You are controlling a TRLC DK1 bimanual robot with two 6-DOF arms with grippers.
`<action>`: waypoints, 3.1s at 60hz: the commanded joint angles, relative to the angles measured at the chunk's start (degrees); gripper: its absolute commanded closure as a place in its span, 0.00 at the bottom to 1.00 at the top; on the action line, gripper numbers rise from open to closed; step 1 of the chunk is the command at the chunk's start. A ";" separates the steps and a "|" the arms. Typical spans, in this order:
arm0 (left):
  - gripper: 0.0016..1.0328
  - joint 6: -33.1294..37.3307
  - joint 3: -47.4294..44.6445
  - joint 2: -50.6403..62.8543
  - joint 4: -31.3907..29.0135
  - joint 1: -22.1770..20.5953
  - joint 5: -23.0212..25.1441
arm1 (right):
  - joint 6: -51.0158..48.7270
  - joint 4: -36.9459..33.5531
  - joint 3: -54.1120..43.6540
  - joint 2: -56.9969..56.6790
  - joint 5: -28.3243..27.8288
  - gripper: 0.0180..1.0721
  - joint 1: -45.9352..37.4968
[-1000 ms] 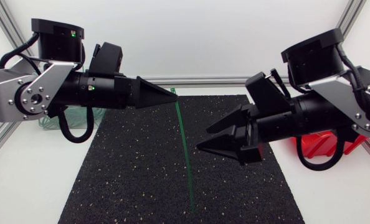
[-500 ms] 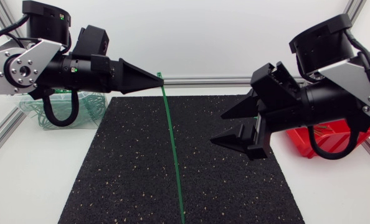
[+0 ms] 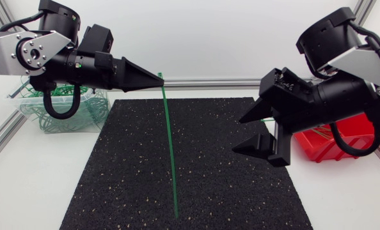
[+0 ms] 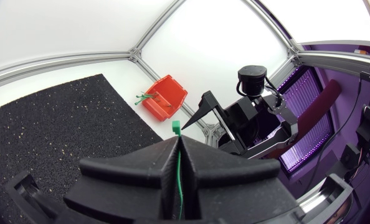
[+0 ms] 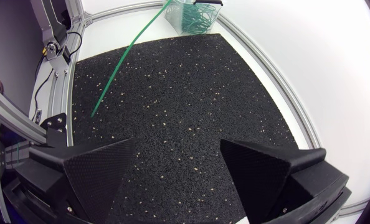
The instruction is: Take a green cable tie from the red box, thread the tail through the head to close it, then place it in the transparent bin on the left.
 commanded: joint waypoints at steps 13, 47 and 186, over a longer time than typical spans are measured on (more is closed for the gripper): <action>0.97 6.26 4.28 2.76 -2.86 0.32 0.78 | -8.37 8.91 -3.74 -0.62 2.61 0.04 -0.15; 0.97 6.70 4.55 3.37 -3.21 0.93 0.61 | -9.43 11.99 -11.39 -4.75 26.51 0.05 13.12; 0.97 12.33 14.04 20.42 -24.74 5.86 10.01 | -81.14 98.65 -44.35 15.29 1.64 0.08 31.05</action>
